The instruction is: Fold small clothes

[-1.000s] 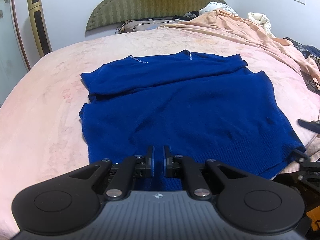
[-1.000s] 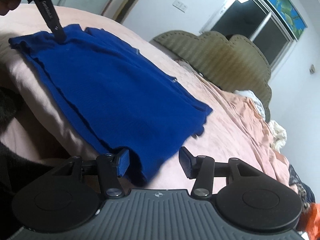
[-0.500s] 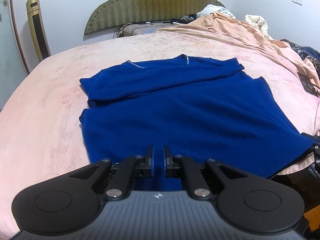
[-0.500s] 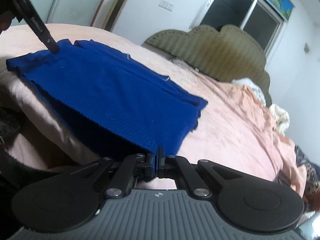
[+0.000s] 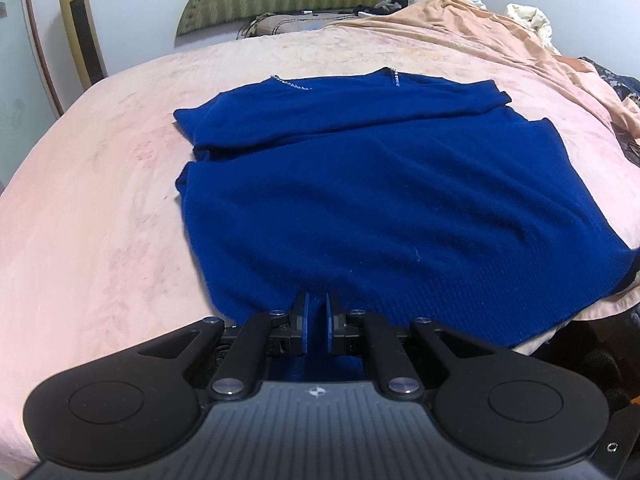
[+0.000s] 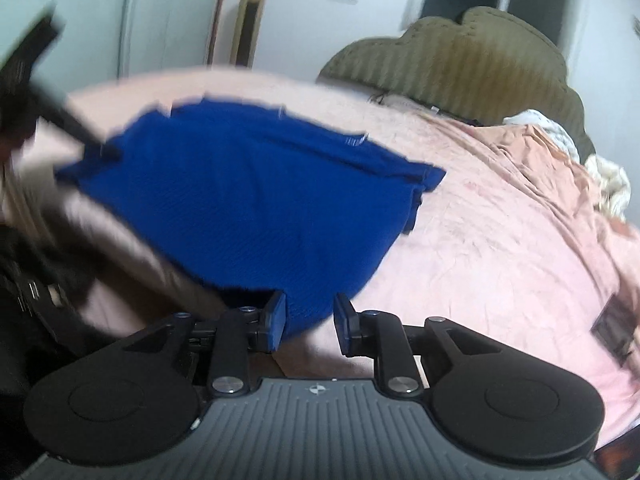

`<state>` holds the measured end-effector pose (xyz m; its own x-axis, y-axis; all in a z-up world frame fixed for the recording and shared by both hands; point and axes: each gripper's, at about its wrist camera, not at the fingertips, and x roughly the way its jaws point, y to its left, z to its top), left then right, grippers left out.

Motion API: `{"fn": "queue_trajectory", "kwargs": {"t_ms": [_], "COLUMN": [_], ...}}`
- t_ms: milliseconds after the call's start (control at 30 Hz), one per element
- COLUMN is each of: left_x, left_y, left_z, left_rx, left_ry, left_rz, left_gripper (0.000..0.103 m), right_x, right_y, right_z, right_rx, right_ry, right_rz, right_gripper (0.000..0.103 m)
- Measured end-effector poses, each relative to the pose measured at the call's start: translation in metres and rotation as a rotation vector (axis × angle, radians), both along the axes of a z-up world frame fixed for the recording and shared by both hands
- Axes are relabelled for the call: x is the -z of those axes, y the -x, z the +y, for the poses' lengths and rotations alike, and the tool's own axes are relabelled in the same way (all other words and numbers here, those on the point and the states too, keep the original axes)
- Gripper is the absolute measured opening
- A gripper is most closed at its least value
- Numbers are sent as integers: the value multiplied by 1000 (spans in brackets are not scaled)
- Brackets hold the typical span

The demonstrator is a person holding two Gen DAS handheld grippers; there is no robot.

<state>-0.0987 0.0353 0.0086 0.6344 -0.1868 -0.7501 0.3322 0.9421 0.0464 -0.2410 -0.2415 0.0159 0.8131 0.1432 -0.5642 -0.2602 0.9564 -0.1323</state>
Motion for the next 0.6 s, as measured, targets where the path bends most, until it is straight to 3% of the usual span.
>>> {"fn": "queue_trajectory", "kwargs": {"t_ms": [100, 267, 400, 600], "left_x": [-4, 1, 1, 2], "left_y": [2, 1, 1, 2], "left_z": [1, -1, -3, -4], "left_rx": [6, 7, 2, -9], "left_ry": [7, -10, -18, -18], "left_rz": [-14, -5, -8, -7], "left_gripper": [8, 8, 8, 8], "right_x": [-4, 7, 26, 27], "right_y": [-6, -33, -47, -45], "right_z": [-2, 13, 21, 13], "right_rx": [4, -12, 27, 62], "right_ry": [-106, -158, -126, -174], "right_rz": [-38, -8, 74, 75], "right_gripper": [36, 37, 44, 49]}}
